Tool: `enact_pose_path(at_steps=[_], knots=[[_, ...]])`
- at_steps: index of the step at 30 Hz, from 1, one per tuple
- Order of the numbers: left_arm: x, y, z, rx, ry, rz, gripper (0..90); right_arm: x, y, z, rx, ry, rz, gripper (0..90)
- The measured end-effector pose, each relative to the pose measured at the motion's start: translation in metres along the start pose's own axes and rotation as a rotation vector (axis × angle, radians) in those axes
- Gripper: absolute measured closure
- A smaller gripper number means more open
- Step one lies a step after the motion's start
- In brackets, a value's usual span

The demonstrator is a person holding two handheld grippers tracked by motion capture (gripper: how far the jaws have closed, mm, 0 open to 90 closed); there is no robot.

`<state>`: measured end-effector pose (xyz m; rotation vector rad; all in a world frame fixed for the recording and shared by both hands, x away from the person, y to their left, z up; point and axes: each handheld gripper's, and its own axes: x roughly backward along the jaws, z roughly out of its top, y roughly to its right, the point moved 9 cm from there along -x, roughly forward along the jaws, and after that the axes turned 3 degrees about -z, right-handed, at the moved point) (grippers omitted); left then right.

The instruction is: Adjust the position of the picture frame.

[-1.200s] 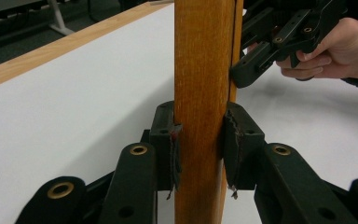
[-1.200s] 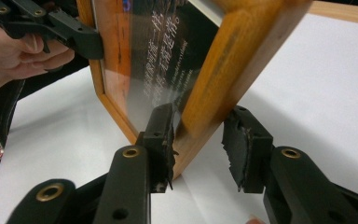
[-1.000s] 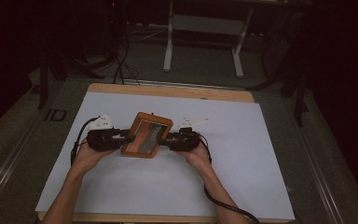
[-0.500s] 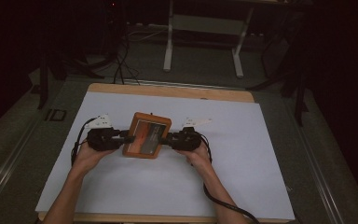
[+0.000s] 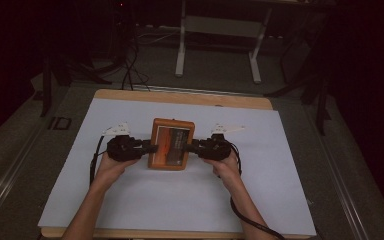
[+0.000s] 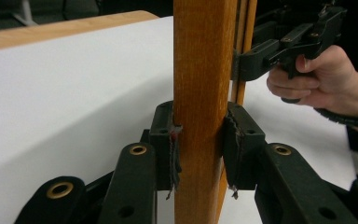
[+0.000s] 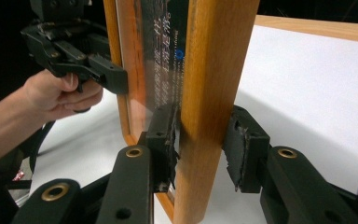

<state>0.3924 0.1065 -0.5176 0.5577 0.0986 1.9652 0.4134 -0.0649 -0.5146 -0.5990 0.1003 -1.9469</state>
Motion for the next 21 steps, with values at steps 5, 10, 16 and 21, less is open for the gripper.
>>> enact_pose_path(at_steps=[5,10,16,21], knots=[[-0.015,0.005,-0.003,0.065,0.007,-0.023,68.6,0.012,0.007,-0.005,-0.042,-0.004,-0.02,65.2],[-0.025,0.009,-0.008,0.116,0.01,-0.056,68.6,0.023,0.009,-0.009,-0.067,-0.019,-0.042,65.4],[-0.035,0.01,-0.016,0.182,-0.007,-0.086,67.9,0.03,0.011,-0.017,-0.111,-0.047,-0.065,65.9],[-0.045,0.013,-0.024,0.248,-0.027,-0.109,67.5,0.034,0.013,-0.027,-0.153,-0.066,-0.084,65.9]])
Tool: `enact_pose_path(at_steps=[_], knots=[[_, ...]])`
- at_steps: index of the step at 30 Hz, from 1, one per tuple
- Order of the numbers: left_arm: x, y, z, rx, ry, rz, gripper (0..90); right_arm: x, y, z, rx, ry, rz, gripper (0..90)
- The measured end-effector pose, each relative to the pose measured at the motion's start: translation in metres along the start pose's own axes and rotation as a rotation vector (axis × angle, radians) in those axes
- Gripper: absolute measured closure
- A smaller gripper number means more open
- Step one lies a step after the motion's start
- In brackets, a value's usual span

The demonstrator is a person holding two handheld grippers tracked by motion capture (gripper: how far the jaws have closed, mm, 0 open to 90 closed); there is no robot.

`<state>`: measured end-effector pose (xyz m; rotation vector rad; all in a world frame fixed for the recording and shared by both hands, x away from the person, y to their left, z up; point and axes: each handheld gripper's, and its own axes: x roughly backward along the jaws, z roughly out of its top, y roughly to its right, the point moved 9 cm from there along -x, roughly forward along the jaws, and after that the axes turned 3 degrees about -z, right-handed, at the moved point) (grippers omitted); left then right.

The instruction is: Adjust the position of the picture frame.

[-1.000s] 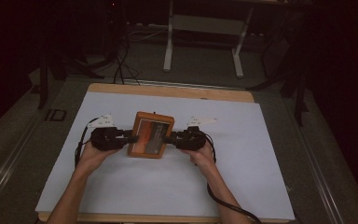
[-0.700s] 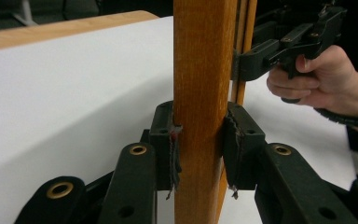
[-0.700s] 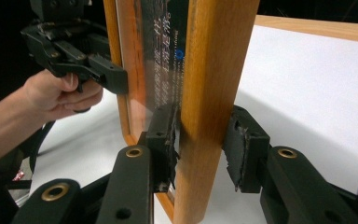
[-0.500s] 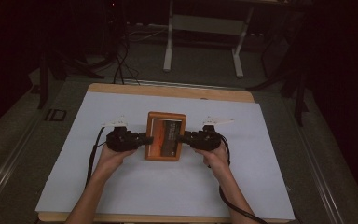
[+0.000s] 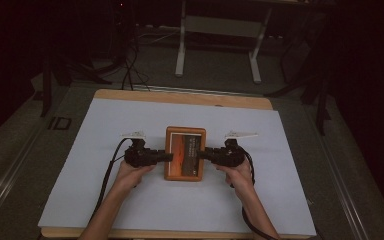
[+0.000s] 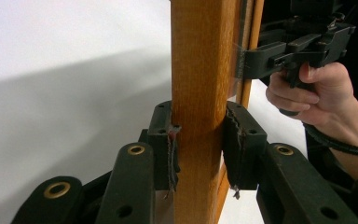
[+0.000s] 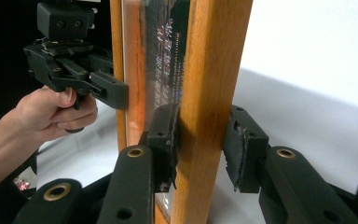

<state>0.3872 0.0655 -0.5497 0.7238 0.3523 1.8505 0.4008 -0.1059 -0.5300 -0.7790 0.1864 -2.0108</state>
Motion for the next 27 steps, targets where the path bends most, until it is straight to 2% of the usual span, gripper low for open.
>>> enact_pose_path(at_steps=[6,13,17,22,25,27], knots=[[-0.011,-0.003,-0.007,0.044,-0.038,0.007,66.5,0.003,0.006,-0.009,-0.041,-0.042,-0.013,65.9],[-0.014,-0.008,-0.008,0.072,-0.027,0.029,65.6,-0.001,0.014,-0.012,-0.084,-0.056,-0.004,65.7],[-0.014,-0.009,-0.008,0.065,-0.029,0.08,63.7,-0.005,0.017,-0.012,-0.11,-0.053,-0.008,64.9],[-0.013,-0.016,-0.007,0.058,-0.029,0.169,62.5,-0.009,0.024,-0.014,-0.163,-0.061,-0.025,63.2],[-0.014,-0.019,-0.008,0.078,-0.027,0.176,62.7,-0.013,0.029,-0.016,-0.203,-0.063,-0.032,62.4],[-0.014,-0.02,-0.008,0.091,-0.025,0.176,62.5,-0.014,0.03,-0.016,-0.211,-0.07,-0.038,61.9]])
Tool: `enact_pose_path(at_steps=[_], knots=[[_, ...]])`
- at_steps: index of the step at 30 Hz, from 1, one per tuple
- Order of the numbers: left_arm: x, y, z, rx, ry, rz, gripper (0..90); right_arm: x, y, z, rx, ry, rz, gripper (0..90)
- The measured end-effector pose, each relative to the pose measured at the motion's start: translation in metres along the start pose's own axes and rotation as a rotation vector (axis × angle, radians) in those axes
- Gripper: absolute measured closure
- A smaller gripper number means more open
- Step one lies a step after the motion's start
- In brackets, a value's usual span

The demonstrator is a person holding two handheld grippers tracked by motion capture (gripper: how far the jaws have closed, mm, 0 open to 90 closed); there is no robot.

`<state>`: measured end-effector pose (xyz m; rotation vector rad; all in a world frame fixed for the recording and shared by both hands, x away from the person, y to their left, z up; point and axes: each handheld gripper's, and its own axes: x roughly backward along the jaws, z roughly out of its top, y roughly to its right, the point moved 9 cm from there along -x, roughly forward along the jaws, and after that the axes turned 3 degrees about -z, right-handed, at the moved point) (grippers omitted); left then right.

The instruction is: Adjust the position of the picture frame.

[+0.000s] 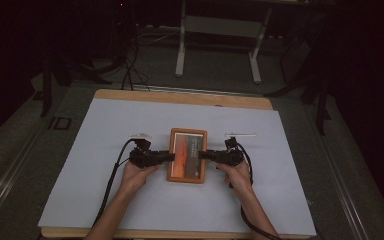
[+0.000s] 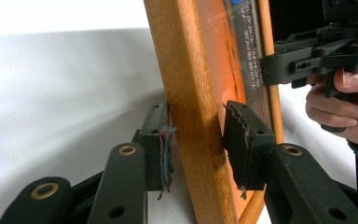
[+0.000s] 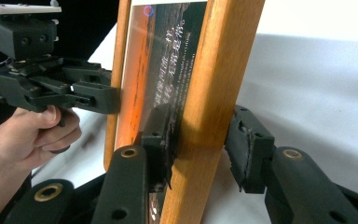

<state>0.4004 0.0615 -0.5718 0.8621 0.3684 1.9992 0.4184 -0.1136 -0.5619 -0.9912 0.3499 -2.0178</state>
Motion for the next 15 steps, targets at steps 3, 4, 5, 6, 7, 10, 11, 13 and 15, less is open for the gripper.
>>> enact_pose_path(at_steps=[3,4,5,6,7,10,11,13,15], knots=[[0.0,-0.002,-0.001,0.021,-0.001,0.009,62.2,-0.002,0.001,0.001,-0.003,-0.006,-0.016,61.4],[-0.001,-0.003,-0.001,0.027,-0.003,0.009,61.9,-0.004,0.002,0.001,-0.008,-0.004,-0.023,61.2],[-0.002,-0.004,-0.002,0.035,-0.002,0.013,61.6,-0.005,0.003,0.001,-0.015,-0.006,-0.028,61.1],[-0.002,-0.004,-0.002,0.039,-0.006,0.018,60.9,-0.006,0.004,0.001,-0.023,-0.007,-0.033,61.0],[-0.004,-0.006,-0.003,0.048,-0.006,0.016,60.5,-0.007,0.005,0.001,-0.025,-0.008,-0.039,60.9],[-0.006,-0.009,-0.004,0.073,-0.006,0.008,59.5,-0.009,0.009,0.0,-0.047,-0.015,-0.048,60.6],[-0.007,-0.011,-0.005,0.087,-0.009,0.004,59.3,-0.009,0.01,-0.001,-0.049,-0.017,-0.05,60.8],[-0.009,-0.012,-0.005,0.103,-0.006,-0.002,58.7,-0.01,0.012,-0.002,-0.061,-0.023,-0.052,60.5],[-0.011,-0.014,-0.006,0.113,-0.007,-0.002,58.1,-0.011,0.014,-0.003,-0.079,-0.025,-0.047,60.3]])
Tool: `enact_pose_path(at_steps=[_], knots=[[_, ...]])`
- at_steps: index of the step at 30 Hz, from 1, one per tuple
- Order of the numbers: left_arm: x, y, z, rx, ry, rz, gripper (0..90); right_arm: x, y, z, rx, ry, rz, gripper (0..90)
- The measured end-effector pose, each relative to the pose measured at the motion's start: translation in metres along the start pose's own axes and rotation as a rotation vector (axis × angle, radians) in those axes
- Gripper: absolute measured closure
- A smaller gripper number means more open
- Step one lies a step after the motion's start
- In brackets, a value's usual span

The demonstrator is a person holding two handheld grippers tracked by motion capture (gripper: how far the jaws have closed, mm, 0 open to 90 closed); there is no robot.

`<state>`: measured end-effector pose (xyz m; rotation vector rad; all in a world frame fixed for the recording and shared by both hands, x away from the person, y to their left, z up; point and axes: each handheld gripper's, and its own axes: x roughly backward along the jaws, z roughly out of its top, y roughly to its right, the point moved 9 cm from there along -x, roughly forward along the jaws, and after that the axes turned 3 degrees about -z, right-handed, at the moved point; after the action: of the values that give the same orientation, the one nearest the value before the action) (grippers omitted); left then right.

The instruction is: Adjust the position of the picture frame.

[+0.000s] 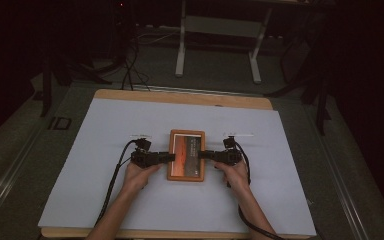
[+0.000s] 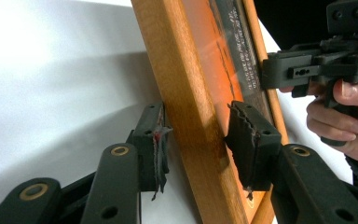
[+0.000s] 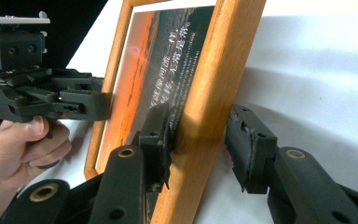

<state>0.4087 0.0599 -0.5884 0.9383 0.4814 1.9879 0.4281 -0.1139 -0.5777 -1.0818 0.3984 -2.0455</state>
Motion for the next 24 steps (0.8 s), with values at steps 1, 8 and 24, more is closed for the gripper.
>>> enact_pose_path(at_steps=[1,8,24], knots=[[-0.001,0.0,0.0,0.002,-0.003,-0.002,57.7,0.0,0.001,-0.001,-0.01,-0.004,0.0,60.2],[-0.003,-0.002,0.0,0.017,-0.01,-0.011,57.1,-0.001,0.004,-0.003,-0.036,-0.013,-0.006,59.6],[0.014,-0.003,0.009,-0.119,0.033,0.105,43.9,0.016,0.006,0.01,0.163,0.045,-0.178,43.7]])
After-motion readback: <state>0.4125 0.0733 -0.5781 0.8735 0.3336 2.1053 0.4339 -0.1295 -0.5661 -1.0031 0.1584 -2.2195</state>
